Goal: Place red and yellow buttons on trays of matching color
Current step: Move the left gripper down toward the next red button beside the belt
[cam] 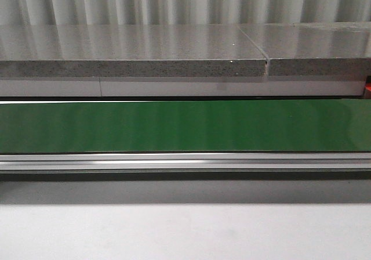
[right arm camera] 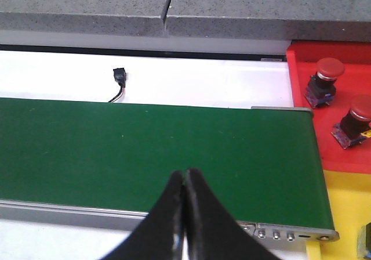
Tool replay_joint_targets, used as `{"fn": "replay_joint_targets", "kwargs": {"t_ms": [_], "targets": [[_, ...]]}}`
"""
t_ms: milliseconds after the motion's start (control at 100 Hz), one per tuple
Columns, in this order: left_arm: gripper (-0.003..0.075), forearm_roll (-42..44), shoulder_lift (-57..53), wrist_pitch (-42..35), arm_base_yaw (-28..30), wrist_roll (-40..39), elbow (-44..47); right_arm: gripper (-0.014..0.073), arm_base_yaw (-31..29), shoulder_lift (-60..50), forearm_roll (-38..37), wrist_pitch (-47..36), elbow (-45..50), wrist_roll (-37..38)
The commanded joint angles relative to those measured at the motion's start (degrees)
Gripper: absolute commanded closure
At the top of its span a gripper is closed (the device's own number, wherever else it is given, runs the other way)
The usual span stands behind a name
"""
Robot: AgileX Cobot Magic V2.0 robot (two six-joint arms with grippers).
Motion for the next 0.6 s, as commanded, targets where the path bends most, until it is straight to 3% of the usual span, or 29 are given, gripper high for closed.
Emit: {"fn": "replay_joint_targets", "kwargs": {"t_ms": [0,300,590], "targets": [[0.0112,-1.13,5.41,-5.18,2.49,-0.79,-3.12,0.0713,0.11,-0.19,0.44,-3.33,-1.49,-0.48],[0.0112,-5.18,22.86,-7.59,9.35,-0.79,-7.44,0.0713,0.11,-0.19,0.44,-3.33,-1.49,-0.48],[0.0112,-5.18,32.79,-8.98,10.11,-0.79,-12.23,0.0713,0.11,-0.19,0.44,-3.33,-1.49,-0.48]]}}
